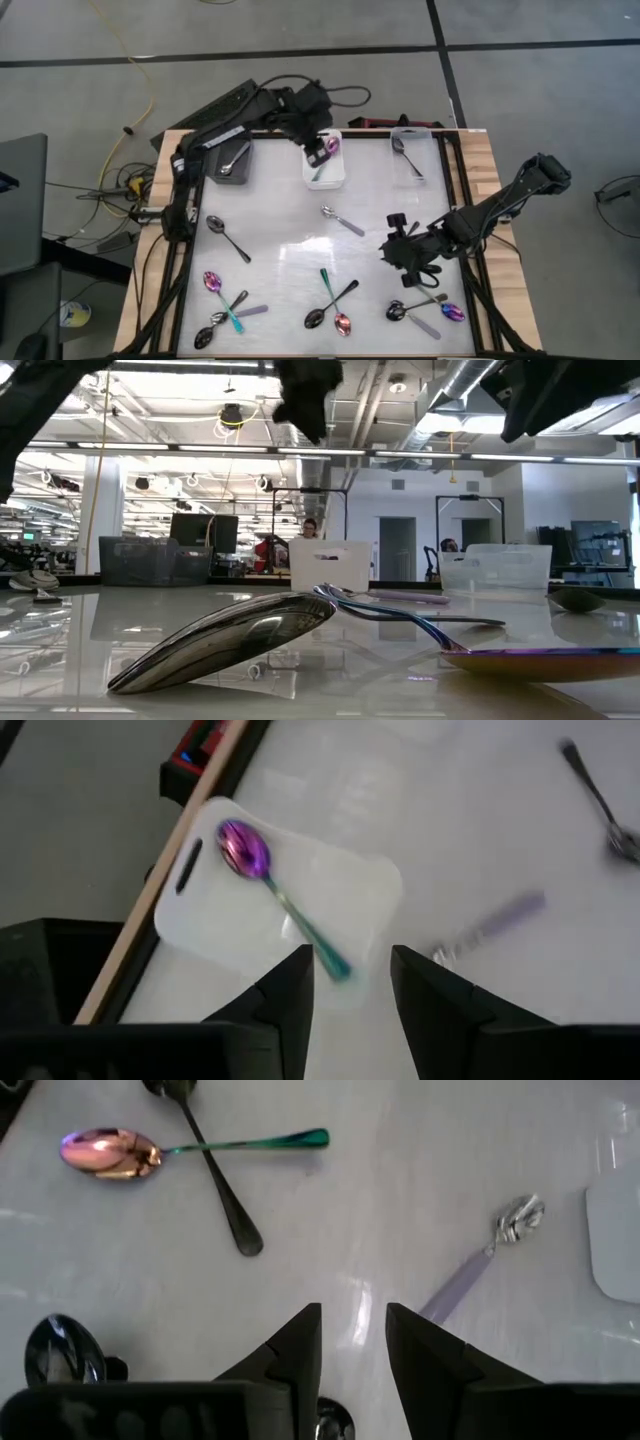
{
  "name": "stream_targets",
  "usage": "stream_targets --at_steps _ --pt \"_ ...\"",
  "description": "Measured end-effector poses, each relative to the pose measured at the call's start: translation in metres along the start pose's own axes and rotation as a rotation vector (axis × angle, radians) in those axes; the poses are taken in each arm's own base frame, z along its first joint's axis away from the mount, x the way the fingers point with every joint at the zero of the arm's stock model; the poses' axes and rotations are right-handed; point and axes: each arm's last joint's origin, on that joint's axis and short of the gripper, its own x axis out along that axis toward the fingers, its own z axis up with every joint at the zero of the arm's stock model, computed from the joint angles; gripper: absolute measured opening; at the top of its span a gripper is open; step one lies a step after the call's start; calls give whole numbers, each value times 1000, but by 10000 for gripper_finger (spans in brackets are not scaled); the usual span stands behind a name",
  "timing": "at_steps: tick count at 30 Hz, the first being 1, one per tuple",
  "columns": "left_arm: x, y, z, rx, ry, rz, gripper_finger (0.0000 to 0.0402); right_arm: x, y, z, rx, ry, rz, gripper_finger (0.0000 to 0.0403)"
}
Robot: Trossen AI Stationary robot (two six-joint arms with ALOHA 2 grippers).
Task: Sort silverware by color (type)
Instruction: Put the purple spoon into the transparent black bin
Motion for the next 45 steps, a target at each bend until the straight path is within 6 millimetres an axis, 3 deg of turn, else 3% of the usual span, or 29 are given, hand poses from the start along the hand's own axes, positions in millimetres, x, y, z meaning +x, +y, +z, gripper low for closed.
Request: stream_targets --at_steps 6,9,13,18,23,26,31,37,45 --pt "-30 -32 -31 97 57 53 121 1 -3 8 -6 -76 1 136" --pt "-45 -36 -62 85 28 88 121 3 -8 17 47 -144 -5 136" --pt "-42 -42 -113 86 -136 -46 121 25 -20 29 81 -191 -47 136" --pt "-28 -52 -177 125 -504 -317 121 73 -54 33 161 -154 -148 136" --pt "-15 -47 -227 157 -706 -333 121 110 -103 28 376 -59 -231 137" --pt "-11 -42 -245 175 -764 -293 121 128 -129 22 486 -7 -192 141" --pt "-11 -38 -258 270 -792 -234 121 147 -158 22 608 70 -158 177" --pt "-8 -37 -260 359 -773 -176 121 157 -169 31 621 157 -163 232" --pt "9 -6 -260 28 -636 141 121 154 -170 38 548 226 -152 238"
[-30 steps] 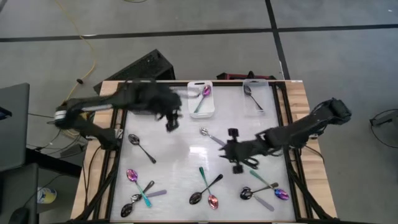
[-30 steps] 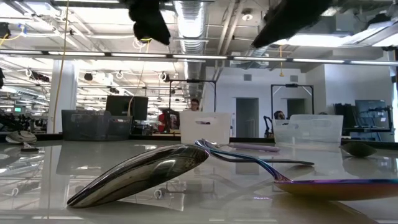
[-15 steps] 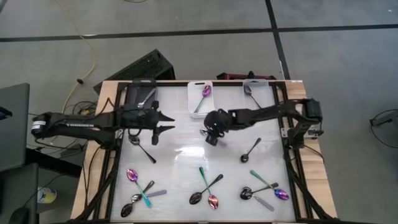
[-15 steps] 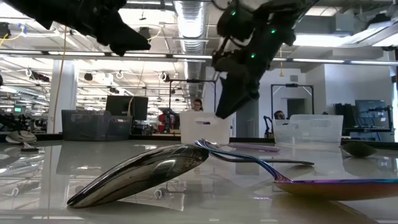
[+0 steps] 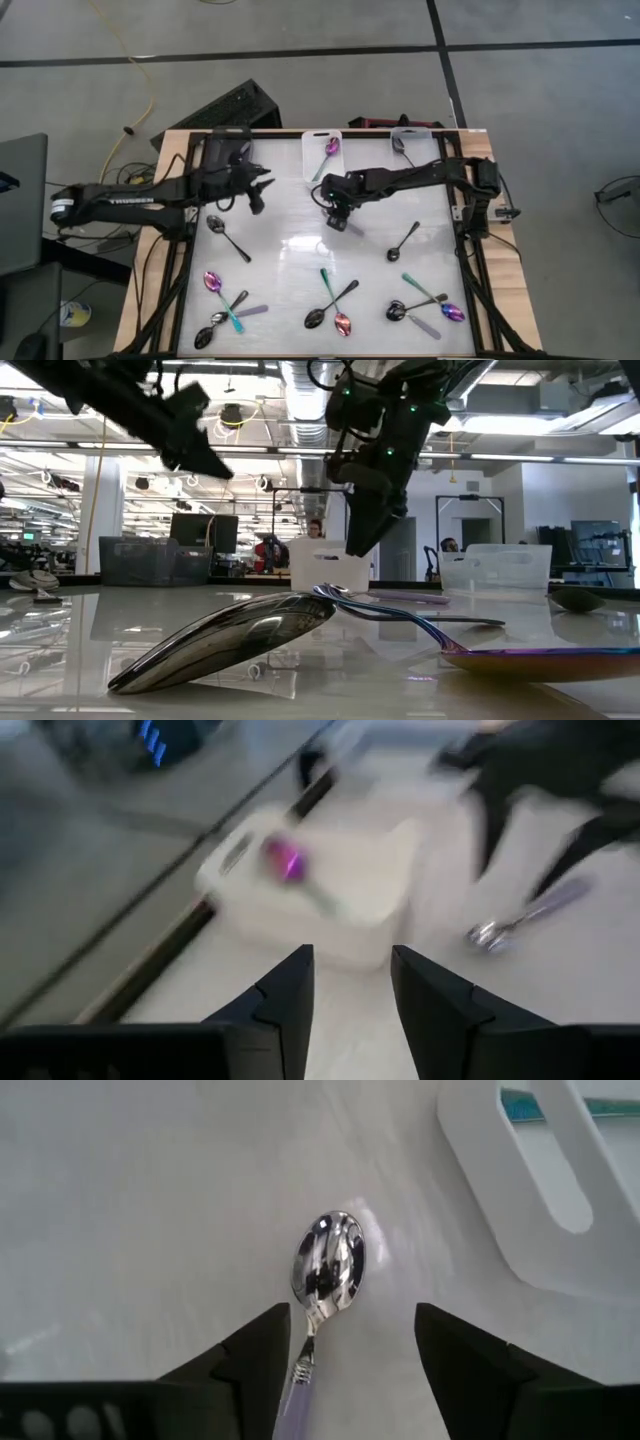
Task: Sort silverware by color (type)
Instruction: Put the purple spoon into the transparent black bin
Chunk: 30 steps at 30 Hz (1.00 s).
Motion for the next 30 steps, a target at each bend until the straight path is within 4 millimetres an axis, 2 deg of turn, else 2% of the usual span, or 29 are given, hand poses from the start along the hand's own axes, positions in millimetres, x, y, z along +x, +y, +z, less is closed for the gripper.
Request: stream_targets --at_steps 5,10,17,23,30 --pt "17 37 -17 -165 134 206 121 0 -1 1 -85 -6 -2 235" --pt "34 60 -33 -303 225 140 121 2 -6 1 -90 0 -11 235" --pt "44 56 -42 -360 280 2 121 12 -6 -9 -52 -2 -14 235" --pt "43 48 -38 -355 263 -26 121 21 -8 -21 1 23 -20 235" --pt "35 47 -30 -350 212 -33 121 28 5 -35 7 16 1 235"
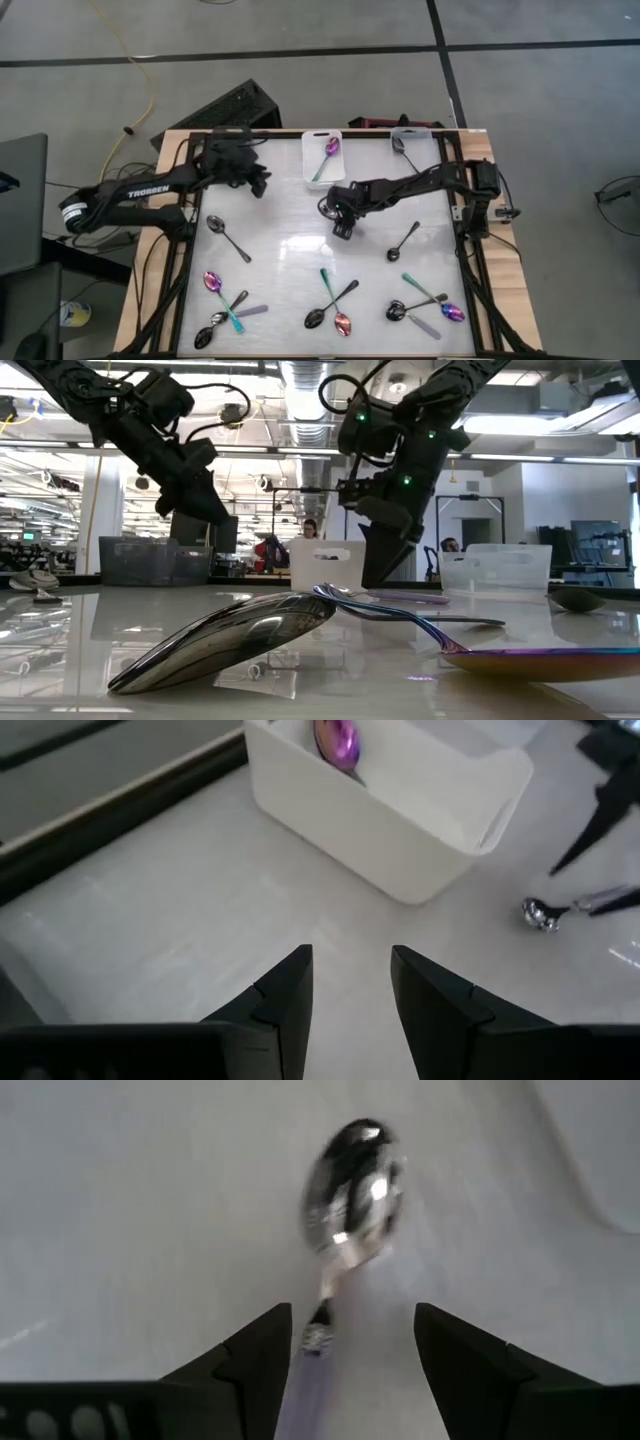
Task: Sort silverware by color (type)
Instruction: Put the purple spoon into the transparent black bin
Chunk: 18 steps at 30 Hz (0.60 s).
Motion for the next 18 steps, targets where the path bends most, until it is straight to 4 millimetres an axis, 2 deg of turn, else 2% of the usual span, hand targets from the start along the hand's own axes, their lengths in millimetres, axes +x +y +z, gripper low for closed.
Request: stream_targets --at_steps 8,12,15,18 --pt "-12 -2 6 14 -53 -11 121 -1 7 -2 -12 -1 9 234" --pt "-11 -3 3 22 -29 -11 121 15 8 -9 19 39 -8 228" --pt "-11 -7 2 42 -19 -27 121 28 7 -13 21 84 13 208" --pt "-11 -12 1 55 -22 -52 121 32 8 -14 18 100 13 160"
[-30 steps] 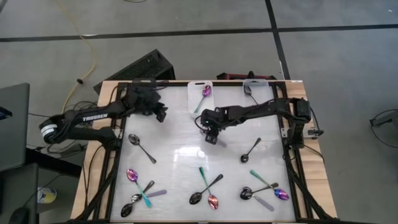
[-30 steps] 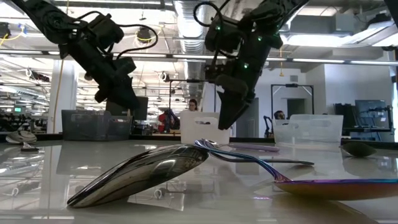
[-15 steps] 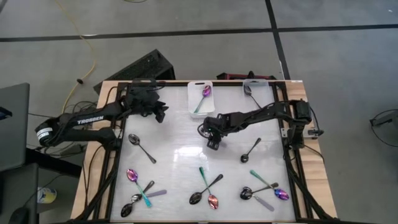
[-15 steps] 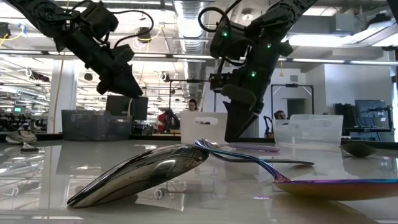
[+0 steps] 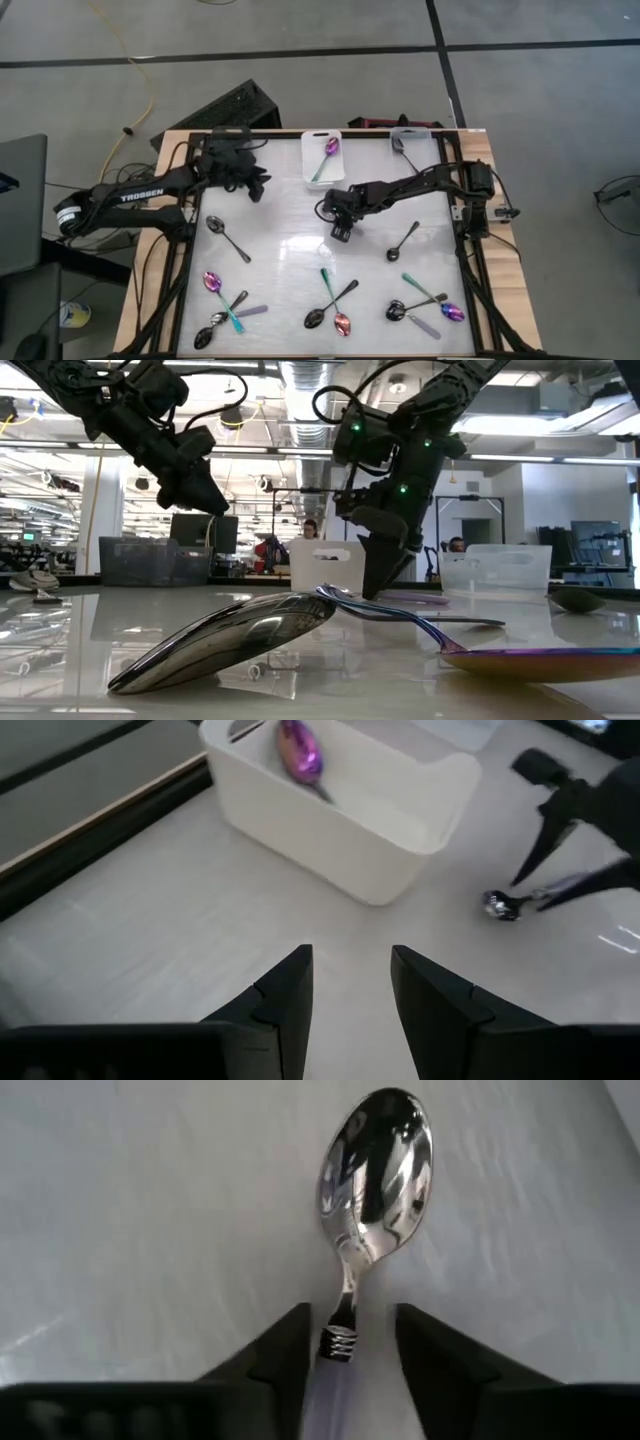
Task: Sort silverware by color (type)
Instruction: Put the purple spoon into the transparent black bin
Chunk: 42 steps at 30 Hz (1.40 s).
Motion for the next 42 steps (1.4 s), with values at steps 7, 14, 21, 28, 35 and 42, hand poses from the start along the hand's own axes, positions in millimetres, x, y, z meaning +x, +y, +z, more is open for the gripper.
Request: stream_targets --at_steps 7,14,21,28,35,42 --pt "0 -20 -2 35 -1 -93 121 -23 -1 5 -8 -72 -20 50" --pt "1 -57 -7 38 -126 -287 121 -70 9 21 -112 -360 -175 50" --pt "9 -74 -34 -112 -385 -396 121 -81 37 31 -207 -612 -357 50" --pt "32 -78 -44 -237 -381 -357 121 -82 40 40 -195 -712 -393 50" --pt "54 -87 -39 -258 -399 -357 121 -81 37 41 -192 -706 -400 50" --pt "70 -95 -25 -260 -431 -291 121 -81 36 39 -191 -690 -408 50"
